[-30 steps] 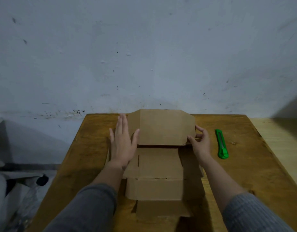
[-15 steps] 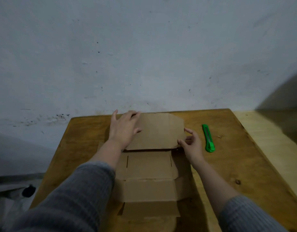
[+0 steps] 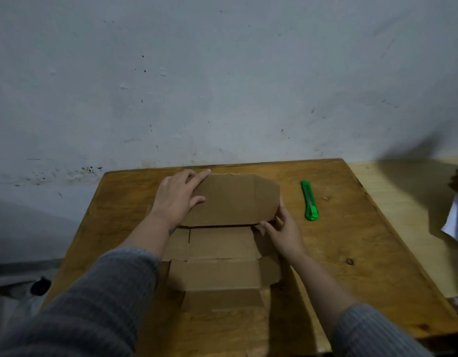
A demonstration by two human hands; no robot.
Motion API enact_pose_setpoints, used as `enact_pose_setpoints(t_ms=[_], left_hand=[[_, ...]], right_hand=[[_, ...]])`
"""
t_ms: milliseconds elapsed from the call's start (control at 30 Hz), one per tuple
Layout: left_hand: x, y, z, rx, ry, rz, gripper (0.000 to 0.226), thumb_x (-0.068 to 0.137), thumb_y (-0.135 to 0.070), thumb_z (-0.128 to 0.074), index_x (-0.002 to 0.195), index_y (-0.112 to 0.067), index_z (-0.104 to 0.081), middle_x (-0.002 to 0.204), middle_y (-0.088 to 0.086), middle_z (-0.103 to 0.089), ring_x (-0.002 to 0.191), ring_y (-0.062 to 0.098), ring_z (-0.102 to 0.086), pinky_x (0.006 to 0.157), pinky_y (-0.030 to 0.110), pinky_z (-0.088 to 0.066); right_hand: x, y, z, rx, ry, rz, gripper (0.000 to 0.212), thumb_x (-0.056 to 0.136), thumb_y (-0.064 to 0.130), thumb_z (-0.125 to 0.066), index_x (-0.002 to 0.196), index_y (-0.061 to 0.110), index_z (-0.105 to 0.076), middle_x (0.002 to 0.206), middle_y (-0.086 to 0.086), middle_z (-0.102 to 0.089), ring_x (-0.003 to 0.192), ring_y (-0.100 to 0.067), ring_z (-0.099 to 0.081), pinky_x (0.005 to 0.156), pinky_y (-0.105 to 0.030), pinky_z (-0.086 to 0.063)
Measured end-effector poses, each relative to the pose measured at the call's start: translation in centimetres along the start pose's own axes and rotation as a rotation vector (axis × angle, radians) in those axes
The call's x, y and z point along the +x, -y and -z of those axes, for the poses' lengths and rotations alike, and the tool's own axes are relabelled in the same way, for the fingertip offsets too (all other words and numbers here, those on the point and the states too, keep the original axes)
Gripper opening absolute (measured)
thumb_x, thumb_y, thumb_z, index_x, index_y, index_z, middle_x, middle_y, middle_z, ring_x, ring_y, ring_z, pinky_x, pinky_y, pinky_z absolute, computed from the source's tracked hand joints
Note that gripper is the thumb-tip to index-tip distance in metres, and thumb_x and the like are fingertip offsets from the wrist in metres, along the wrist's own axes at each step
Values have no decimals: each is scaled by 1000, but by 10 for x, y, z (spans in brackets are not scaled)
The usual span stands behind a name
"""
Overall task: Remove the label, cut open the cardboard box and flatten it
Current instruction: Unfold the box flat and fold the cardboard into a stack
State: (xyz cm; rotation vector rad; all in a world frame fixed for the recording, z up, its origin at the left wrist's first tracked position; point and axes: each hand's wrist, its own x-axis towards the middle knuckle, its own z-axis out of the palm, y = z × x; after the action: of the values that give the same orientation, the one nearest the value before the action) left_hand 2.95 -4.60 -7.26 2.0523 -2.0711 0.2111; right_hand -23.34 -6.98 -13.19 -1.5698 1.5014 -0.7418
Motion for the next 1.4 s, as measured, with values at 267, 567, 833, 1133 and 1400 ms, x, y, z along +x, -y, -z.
enact_pose_setpoints(t_ms=[267,567,833,1133,1400], left_hand=[[-19,-12,1,-396,-198,113,29,96,-22,-52,123,-29,-63,107,-5,-64,97,15,-57,87,33,-39],[-8,-11,5,-604,-245,187,21,91,-12,-59,104,-19,-74,94,-5,-67,87,5,-57,79,8,-42],[7,3,6,-646,-198,160,18,89,-13,-63,102,-19,-75,90,-6,-68,79,-1,-56,70,-1,-37],[-24,-12,13,-663,-104,189,18,92,-22,-59,104,-26,-73,92,-10,-68,81,-6,-55,68,8,-43],[-45,-16,26,-708,95,408,38,99,-45,-37,113,-26,-66,109,-6,-69,103,12,-62,88,29,-47]], right_hand=[[-43,-25,-9,-318,-224,-171,54,84,28,-66,134,27,-45,128,0,-57,118,-19,-52,98,-40,-47],[-16,-14,-18,-169,-319,-175,45,86,17,-64,129,19,-54,125,-4,-59,116,-21,-55,94,-36,-48],[20,-5,-8,-297,-306,-94,53,83,35,-66,133,29,-48,131,-1,-55,124,-23,-47,104,-46,-40],[26,86,18,-120,92,249,33,86,29,-63,119,29,-62,128,4,-61,125,-14,-50,100,-30,-42],[-12,60,24,-119,139,261,19,87,24,-64,104,22,-71,105,6,-70,104,-7,-59,89,-21,-43]])
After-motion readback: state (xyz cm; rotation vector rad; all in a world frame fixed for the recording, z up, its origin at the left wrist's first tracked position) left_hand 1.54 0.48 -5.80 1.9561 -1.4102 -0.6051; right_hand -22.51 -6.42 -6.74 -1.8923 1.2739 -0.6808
